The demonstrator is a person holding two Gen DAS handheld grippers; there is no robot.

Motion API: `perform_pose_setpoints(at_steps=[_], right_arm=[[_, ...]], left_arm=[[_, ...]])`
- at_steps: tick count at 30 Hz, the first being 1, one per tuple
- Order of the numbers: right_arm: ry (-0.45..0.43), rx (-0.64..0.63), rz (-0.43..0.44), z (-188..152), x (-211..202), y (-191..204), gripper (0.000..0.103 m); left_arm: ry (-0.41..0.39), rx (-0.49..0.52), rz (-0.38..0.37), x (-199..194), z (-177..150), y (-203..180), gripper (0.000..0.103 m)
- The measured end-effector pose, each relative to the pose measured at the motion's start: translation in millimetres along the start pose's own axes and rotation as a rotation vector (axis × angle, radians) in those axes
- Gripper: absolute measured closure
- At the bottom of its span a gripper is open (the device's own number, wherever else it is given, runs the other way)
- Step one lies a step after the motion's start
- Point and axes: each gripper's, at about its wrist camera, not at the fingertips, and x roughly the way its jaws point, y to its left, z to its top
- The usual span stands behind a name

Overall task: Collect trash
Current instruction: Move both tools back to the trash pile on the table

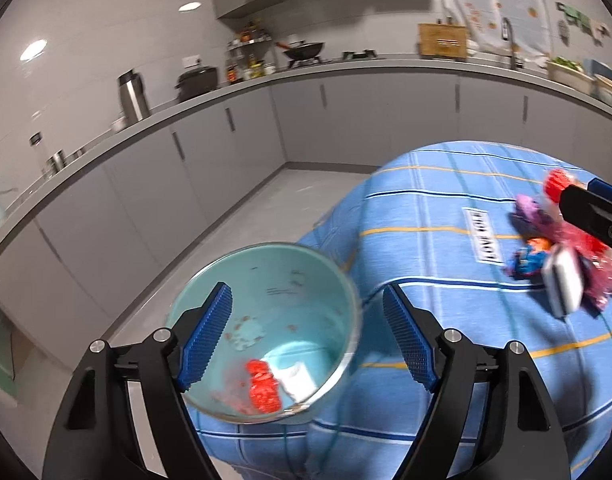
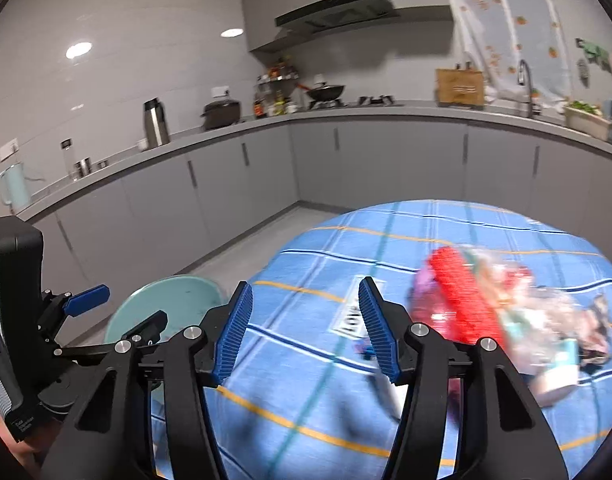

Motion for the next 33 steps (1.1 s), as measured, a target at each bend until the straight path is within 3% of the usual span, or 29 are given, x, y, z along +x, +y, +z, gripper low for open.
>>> perform_pose_setpoints(at_steps=[13, 20, 33], right_arm=[[-0.045, 0.059, -0.217, -22, -44, -82, 0.045], [-0.010, 0.085, -0.270, -41, -47, -103, 0.045], [-0.010, 0.140, -0.360, -47, -54, -137, 0.045]], left_arm=[[-0.040, 0.114, -0.094, -7, 11, -76, 0.025], [-0.052, 0.160, -0.158, -4, 17, -111, 0.025], [-0.079, 0.180, -0.303, -3, 41, -163, 0.025]])
